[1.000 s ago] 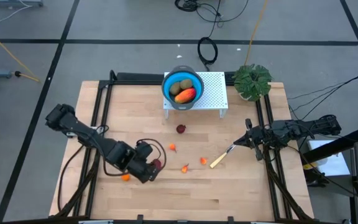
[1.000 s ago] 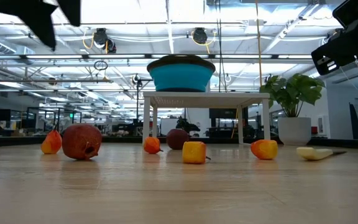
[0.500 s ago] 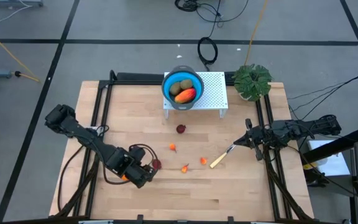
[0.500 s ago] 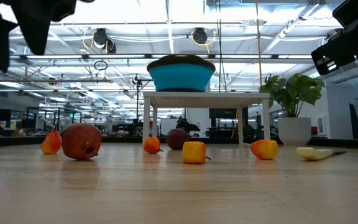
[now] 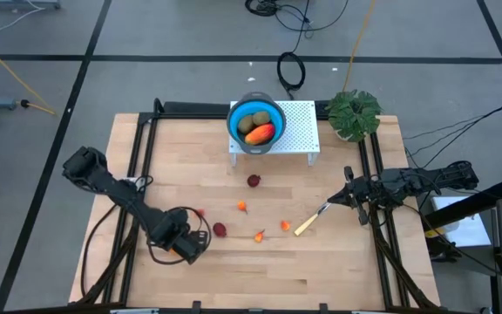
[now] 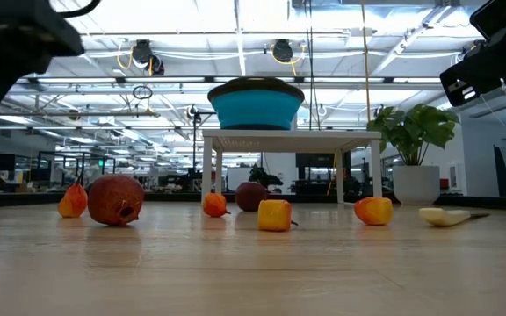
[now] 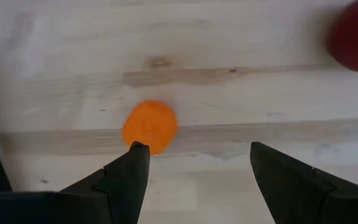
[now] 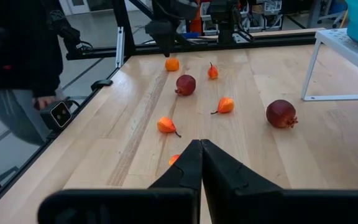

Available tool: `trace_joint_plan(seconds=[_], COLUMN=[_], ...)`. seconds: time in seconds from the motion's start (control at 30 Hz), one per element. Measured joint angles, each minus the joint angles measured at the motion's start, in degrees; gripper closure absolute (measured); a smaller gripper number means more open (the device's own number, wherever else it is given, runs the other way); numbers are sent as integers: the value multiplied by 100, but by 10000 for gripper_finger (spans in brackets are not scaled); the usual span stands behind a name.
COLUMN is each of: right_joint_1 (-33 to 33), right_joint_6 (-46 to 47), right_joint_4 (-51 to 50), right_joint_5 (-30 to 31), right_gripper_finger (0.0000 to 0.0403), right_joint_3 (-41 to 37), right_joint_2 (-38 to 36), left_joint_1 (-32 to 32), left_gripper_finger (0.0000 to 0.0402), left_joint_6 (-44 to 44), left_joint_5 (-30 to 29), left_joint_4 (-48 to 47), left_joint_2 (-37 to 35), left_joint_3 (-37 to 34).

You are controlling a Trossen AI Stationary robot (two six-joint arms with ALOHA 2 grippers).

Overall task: Pick & Place Fruit
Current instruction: Put the orange into the blue strainer bowl on the shelf

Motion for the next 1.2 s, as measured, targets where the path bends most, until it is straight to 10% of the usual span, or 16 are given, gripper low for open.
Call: trace_joint_plan(seconds=[1.2], right_joint_1=[0], right_joint_6=[-302], right_joint_4=[2], right_joint_5=[0], right_gripper_finger=[403], right_joint_3=[0], right_joint_2=[0], left_joint_1=[-27], left_gripper_finger=[124], left_joint_6=[-549], left_joint_5=[504], left_joint_4=[13], left_joint_2=[0], left_joint_3=[-397])
